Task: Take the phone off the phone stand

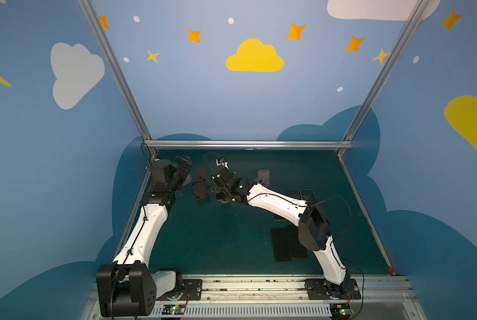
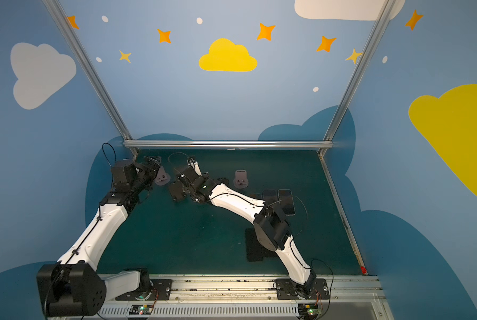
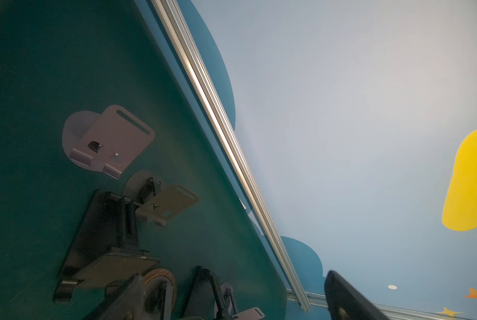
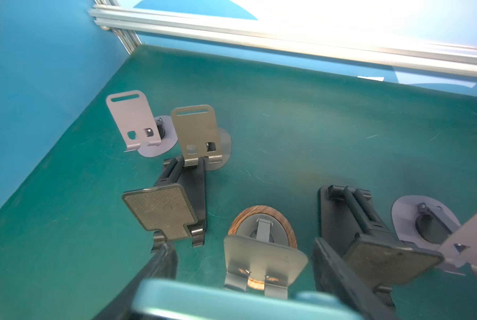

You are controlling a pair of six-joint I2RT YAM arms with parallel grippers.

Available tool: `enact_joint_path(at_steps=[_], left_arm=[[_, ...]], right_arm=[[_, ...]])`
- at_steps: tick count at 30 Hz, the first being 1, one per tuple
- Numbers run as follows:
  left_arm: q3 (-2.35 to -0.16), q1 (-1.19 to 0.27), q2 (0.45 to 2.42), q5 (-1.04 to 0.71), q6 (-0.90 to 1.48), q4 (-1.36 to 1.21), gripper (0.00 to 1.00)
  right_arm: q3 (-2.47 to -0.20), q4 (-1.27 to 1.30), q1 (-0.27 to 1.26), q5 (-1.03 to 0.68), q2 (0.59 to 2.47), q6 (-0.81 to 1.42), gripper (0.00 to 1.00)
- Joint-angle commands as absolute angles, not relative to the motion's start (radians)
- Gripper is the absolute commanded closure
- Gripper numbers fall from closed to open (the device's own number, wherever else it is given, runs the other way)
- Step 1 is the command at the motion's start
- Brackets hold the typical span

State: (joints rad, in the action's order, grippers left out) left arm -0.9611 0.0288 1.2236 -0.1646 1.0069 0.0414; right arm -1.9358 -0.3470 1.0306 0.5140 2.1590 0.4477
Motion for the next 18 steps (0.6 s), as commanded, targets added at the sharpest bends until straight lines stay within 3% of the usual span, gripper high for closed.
enact_joint_path(at_steps=[1,18], left_arm=[[-0.985,0.017,1.225,-0.166,0.987,0.022,0.0],[-0.992,-0.089,1.245,-0.142,0.921,0.029,0.0]], right_arm=[[-1.893,-0.292,1.034,0.536,2.059,0.432,0.32],[-1.526,-0.289,1.019,0.619,1.758,0.422,0.34]])
